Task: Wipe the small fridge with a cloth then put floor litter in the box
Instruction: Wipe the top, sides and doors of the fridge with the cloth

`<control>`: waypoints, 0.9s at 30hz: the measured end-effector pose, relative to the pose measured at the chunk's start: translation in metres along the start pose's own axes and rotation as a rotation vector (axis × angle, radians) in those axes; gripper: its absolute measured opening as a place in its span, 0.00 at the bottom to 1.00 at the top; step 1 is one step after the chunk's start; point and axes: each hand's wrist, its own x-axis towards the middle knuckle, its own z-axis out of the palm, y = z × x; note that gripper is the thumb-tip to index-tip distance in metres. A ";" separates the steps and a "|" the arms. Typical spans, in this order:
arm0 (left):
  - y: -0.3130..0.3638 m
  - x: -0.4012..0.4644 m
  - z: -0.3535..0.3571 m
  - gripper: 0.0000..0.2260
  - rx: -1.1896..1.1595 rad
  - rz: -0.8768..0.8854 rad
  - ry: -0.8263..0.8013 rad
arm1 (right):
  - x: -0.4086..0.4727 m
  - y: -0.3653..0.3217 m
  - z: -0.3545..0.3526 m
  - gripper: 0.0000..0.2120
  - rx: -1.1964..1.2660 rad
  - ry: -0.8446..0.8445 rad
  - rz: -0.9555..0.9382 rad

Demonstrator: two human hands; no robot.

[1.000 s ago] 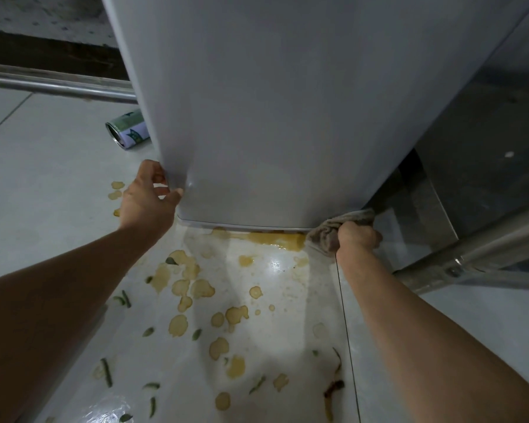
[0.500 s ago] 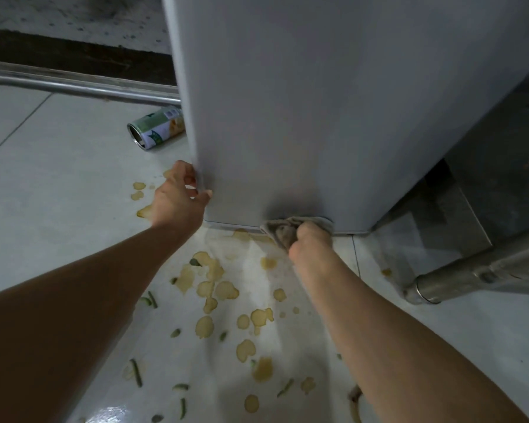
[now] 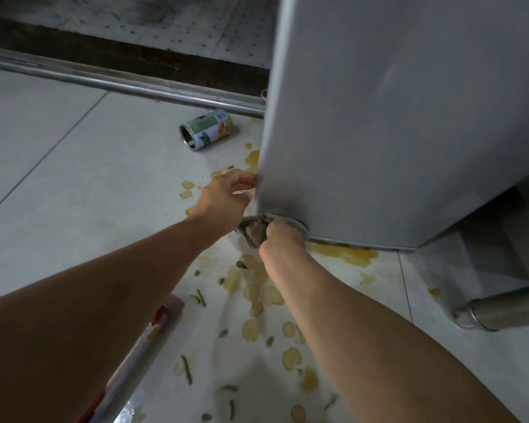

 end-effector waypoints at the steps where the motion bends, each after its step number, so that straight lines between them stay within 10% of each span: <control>1: 0.002 -0.002 -0.004 0.13 0.006 0.005 0.011 | -0.004 0.009 0.004 0.22 -0.080 -0.038 -0.006; 12: 0.027 -0.028 -0.054 0.12 0.024 0.016 0.171 | -0.063 0.042 0.021 0.11 -0.566 -0.277 -0.129; 18: 0.060 -0.057 -0.054 0.12 0.076 0.066 0.192 | -0.108 -0.017 -0.038 0.16 -1.562 -0.244 -0.996; 27: 0.164 -0.092 -0.025 0.11 0.191 0.343 0.182 | -0.213 -0.143 -0.074 0.23 -1.494 -0.274 -1.459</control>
